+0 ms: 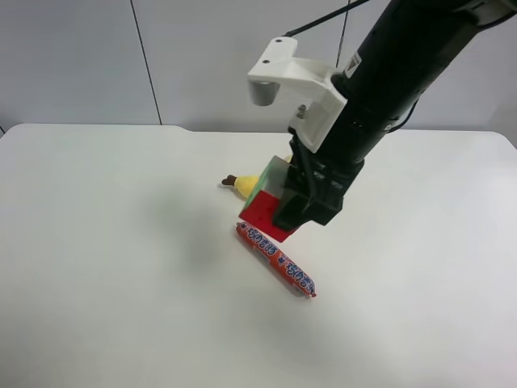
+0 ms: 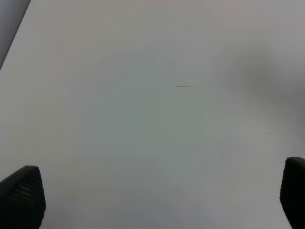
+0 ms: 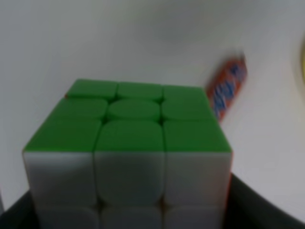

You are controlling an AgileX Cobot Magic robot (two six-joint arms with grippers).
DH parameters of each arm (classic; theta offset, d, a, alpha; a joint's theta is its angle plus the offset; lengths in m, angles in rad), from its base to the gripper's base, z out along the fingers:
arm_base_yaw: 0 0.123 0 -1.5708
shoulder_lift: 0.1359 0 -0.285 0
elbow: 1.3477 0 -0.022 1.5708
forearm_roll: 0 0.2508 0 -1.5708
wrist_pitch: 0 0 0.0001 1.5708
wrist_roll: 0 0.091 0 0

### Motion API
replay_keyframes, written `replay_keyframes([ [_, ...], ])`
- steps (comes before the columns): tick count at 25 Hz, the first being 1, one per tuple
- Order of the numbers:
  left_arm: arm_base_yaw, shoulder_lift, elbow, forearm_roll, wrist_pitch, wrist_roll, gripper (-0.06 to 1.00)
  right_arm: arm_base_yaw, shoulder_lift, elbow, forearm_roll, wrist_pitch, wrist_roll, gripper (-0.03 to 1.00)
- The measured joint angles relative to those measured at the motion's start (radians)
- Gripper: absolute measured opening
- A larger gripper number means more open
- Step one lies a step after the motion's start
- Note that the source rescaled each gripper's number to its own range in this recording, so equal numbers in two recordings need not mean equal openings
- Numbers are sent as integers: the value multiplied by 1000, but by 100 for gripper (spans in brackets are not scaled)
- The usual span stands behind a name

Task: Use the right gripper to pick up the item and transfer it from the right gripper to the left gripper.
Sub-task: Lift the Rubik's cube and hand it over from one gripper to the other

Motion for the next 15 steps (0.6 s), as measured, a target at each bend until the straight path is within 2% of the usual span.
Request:
replay_keyframes([
  [3, 0, 0, 0, 0, 0, 0, 100, 49, 0, 0, 21, -52, -16, 1],
  [10, 0, 0, 0, -5, 0, 0, 100, 57, 0, 0, 197, -118, -182, 1],
  [13, 0, 40, -1, -37, 6, 0, 100, 57, 4, 0, 264, -136, -248, 1],
  [15, 0, 102, -14, -86, 22, 0, 100, 57, 9, 0, 294, -149, -274, 1],
])
